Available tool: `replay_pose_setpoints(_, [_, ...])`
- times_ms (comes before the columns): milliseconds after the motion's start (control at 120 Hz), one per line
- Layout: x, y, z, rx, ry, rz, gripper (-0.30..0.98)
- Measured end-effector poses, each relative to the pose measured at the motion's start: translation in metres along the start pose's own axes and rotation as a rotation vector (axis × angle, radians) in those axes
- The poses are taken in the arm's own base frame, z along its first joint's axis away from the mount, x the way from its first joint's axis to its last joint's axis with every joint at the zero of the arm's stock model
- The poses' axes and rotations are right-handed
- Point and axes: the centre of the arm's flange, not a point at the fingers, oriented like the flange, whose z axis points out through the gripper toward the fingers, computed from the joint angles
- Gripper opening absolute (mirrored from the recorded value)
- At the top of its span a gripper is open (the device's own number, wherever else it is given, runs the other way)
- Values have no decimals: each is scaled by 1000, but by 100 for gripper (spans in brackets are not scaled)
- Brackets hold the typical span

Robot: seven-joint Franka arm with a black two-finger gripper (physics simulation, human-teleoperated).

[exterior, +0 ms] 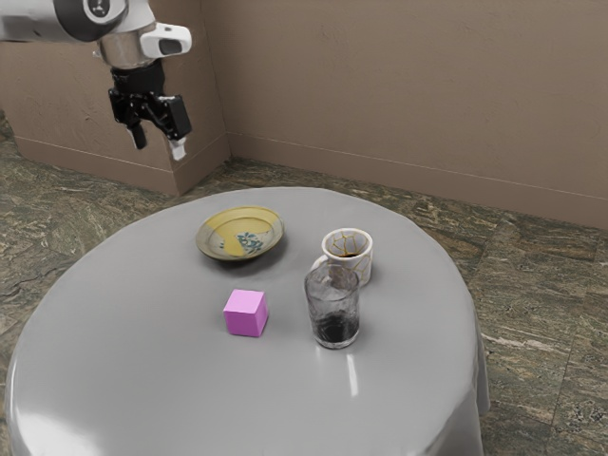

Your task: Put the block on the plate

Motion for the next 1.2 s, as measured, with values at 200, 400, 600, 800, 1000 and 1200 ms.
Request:
replay_pose_setpoints(200, [0, -5, 3, 13, -19, -56, 69])
replay_pose_setpoints(400, [21, 46, 29, 52, -44, 129, 69])
replay_pose_setpoints(600, [30, 44, 99, 57, -71, 346, 69])
replay_pose_setpoints(800, [45, 60, 154, 58, -37, 590, 69])
replay_pose_setpoints(1000, [49, 86, 206, 61, -16, 846, 69])
replay_pose_setpoints(1200, [44, 86, 255, 56, -18, 1016, 69])
